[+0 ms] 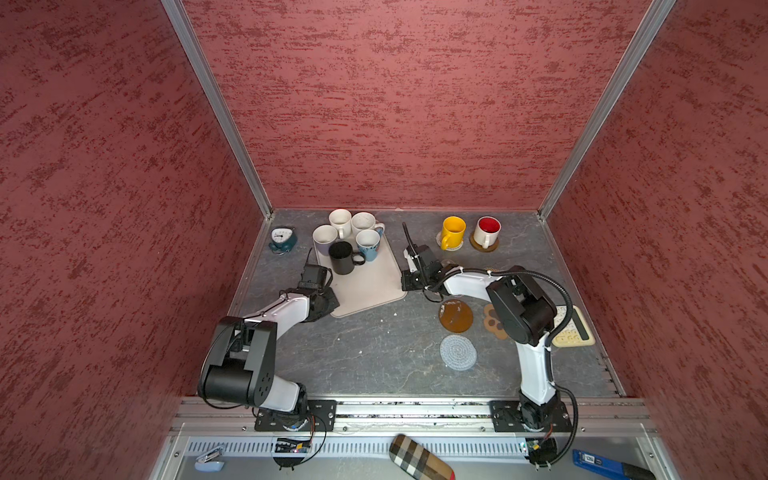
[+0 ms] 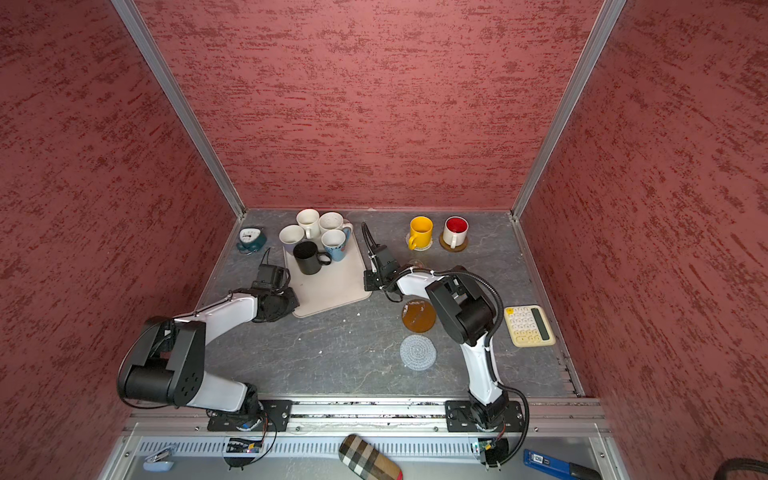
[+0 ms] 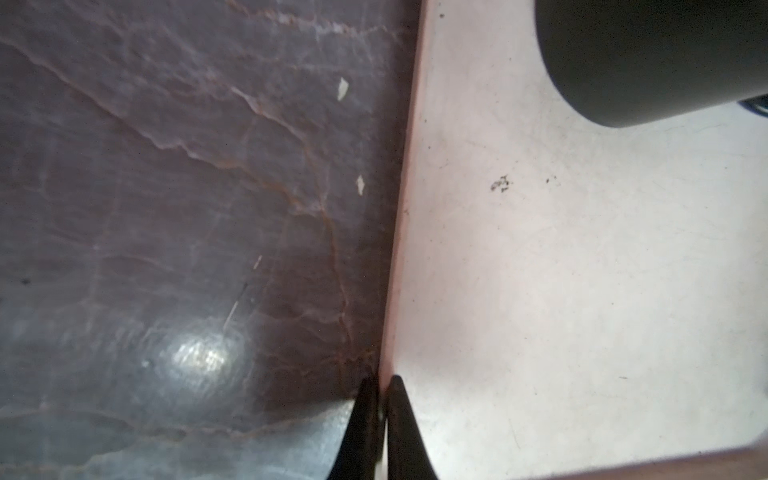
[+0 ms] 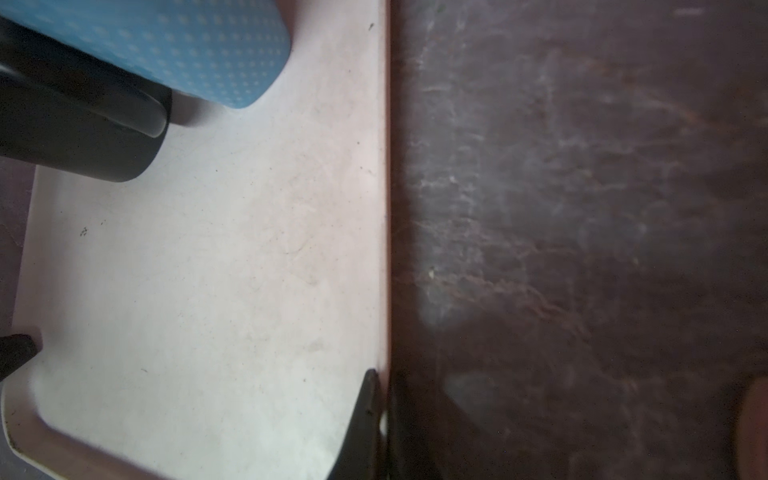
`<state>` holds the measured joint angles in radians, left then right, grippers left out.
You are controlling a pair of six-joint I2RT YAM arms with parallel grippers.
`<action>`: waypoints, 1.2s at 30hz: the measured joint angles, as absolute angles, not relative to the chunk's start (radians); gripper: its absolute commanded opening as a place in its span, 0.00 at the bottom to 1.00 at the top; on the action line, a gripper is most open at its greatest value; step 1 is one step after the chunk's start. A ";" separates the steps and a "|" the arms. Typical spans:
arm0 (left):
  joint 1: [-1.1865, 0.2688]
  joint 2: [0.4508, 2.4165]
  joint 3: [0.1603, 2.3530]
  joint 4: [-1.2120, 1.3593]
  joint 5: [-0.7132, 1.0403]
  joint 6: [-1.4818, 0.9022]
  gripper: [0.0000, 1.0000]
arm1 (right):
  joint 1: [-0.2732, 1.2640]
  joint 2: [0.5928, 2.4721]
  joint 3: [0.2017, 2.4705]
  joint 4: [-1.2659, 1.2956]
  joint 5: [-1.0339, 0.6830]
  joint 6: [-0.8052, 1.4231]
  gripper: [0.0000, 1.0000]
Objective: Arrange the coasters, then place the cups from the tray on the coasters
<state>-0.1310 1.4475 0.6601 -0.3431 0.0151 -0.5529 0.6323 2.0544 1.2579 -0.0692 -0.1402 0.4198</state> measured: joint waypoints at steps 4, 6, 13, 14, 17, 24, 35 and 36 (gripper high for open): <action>-0.141 1.398 0.630 -0.378 0.010 -0.581 0.00 | 0.656 1.988 1.168 -0.048 -0.122 0.446 0.00; -0.150 1.379 0.620 -0.397 0.010 -0.596 0.00 | 0.665 1.960 1.130 -0.042 -0.117 0.458 0.00; -0.161 1.346 0.597 -0.431 -0.001 -0.628 0.00 | 0.710 1.902 1.042 -0.010 -0.073 0.501 0.00; -0.161 1.344 0.596 -0.435 -0.002 -0.628 0.00 | 0.717 1.892 1.027 0.002 -0.064 0.510 0.00; -0.160 1.343 0.597 -0.448 -0.003 -0.627 0.00 | 0.736 1.870 0.987 0.030 -0.044 0.538 0.00; -0.123 1.372 0.629 -0.483 0.040 -0.610 0.00 | 0.759 1.868 0.966 0.056 -0.002 0.574 0.00; -0.052 1.382 0.636 -0.461 -0.016 -0.684 0.41 | 0.810 1.865 0.956 0.058 -0.024 0.620 0.24; -0.049 1.382 0.636 -0.459 -0.024 -0.692 0.44 | 0.818 1.860 0.954 0.056 -0.033 0.617 0.30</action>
<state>-0.0486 1.3823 0.6365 -0.4591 -0.0242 -0.6918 0.8177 1.8595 0.9539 0.0555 -0.0334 0.6170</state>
